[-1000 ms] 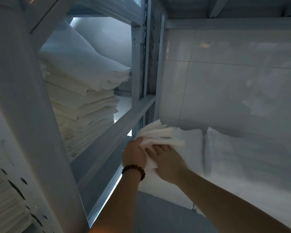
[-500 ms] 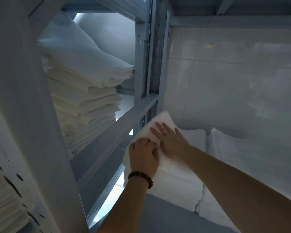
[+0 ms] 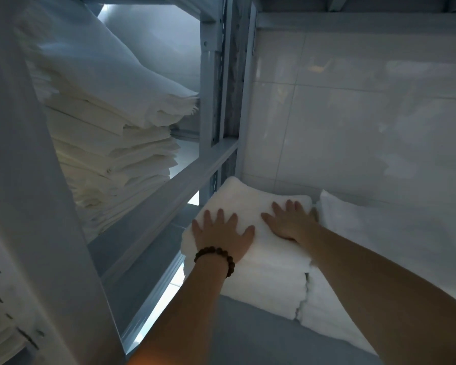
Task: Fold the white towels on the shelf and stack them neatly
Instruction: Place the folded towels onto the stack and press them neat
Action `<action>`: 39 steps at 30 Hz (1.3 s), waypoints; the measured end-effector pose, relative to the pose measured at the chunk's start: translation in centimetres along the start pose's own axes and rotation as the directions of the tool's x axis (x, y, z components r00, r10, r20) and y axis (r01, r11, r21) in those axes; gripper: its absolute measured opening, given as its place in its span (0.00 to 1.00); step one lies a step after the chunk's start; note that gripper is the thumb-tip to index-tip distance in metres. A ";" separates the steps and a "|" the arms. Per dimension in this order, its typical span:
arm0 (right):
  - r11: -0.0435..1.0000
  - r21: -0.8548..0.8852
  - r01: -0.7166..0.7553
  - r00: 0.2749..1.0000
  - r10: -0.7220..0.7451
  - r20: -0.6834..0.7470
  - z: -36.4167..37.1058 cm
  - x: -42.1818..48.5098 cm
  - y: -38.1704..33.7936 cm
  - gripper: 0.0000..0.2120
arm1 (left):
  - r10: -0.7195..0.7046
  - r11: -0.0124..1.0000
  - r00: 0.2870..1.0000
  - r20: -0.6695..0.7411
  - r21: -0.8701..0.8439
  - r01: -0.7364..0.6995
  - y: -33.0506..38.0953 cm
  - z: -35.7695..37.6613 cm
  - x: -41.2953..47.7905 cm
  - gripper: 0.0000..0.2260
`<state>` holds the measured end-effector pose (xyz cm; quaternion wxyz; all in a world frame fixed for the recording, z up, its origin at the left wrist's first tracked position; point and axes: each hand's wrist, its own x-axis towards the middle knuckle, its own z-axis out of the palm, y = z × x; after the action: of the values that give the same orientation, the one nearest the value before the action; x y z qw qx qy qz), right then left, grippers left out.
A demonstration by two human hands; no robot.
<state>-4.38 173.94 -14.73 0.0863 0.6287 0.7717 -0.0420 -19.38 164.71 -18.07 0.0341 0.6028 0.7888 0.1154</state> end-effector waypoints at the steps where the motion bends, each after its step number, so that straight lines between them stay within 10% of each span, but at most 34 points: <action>1: 0.997 0.014 -0.082 0.996 0.082 -0.020 -0.1 -0.2 0.4 0.33 | -0.024 1.000 1.000 0.007 -0.002 0.024 -0.2 0.0 0.0 0.30; 14: 0.992 0.026 0.122 0.960 -0.111 -0.258 -0.1 -5.6 -2.0 0.21 | -0.192 0.980 0.981 -0.012 0.047 0.192 1.5 -1.0 -1.9 0.26; 18: 0.920 0.173 0.351 0.878 -0.260 -0.401 -2.8 -8.2 -0.5 0.20 | 0.187 0.982 0.981 -0.043 -0.016 -0.188 5.2 -0.2 -3.8 0.24; 25: 0.990 0.080 -0.119 0.990 0.125 -0.071 -1.2 -11.8 12.1 0.25 | 0.215 0.975 0.973 0.084 0.042 -0.219 8.4 0.2 -4.9 0.23; 34: 0.932 0.358 -0.063 0.984 0.117 -0.131 -1.8 -14.8 16.4 0.24 | 0.471 0.842 0.882 0.019 -0.309 -0.443 14.3 -1.8 -6.8 0.26; 39: 0.915 0.346 -0.209 0.971 0.237 -0.042 -1.7 -17.0 22.4 0.23 | 0.545 0.838 0.833 0.094 -0.044 -0.543 15.3 -1.6 -7.5 0.33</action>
<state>20.72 162.45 -8.96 -0.0512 0.7192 0.6790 -0.1379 -3.22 161.08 -13.74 0.0451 0.8070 0.5811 0.0952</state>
